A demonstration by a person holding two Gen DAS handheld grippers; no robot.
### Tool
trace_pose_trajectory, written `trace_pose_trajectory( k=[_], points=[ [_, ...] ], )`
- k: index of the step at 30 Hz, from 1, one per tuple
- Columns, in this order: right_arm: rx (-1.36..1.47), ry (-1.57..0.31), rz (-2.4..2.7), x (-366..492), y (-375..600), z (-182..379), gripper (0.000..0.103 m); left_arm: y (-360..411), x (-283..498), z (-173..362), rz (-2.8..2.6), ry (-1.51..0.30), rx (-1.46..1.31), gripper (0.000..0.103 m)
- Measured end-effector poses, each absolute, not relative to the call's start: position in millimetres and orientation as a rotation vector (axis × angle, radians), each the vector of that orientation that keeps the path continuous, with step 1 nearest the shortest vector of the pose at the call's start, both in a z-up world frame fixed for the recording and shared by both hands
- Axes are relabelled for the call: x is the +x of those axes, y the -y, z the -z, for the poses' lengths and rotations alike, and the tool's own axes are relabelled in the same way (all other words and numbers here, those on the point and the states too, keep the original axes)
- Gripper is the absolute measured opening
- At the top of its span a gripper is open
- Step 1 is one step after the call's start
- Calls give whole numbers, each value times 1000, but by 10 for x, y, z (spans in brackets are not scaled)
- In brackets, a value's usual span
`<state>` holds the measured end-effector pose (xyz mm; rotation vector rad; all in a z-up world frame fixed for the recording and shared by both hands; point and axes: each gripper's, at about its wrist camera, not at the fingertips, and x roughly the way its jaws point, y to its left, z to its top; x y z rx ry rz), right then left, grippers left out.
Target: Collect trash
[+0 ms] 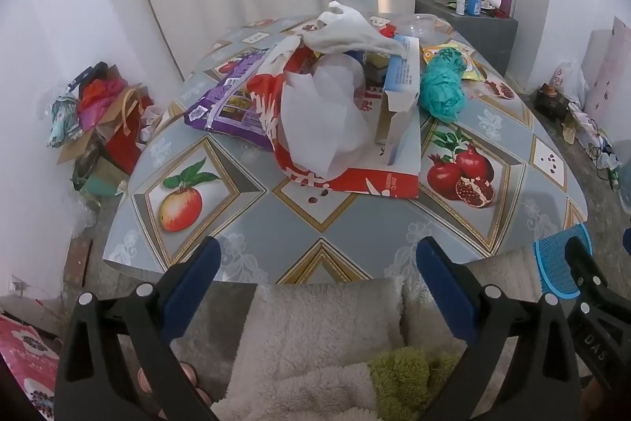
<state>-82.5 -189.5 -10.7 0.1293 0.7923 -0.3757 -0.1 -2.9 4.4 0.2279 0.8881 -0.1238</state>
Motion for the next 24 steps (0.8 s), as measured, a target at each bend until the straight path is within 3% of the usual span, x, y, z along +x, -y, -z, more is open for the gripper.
trace_pose_trajectory(
  k=[24],
  points=[
    [128,-799,378,-785,1889,117,95,41,-9,-41,122,-888,225,97]
  ],
)
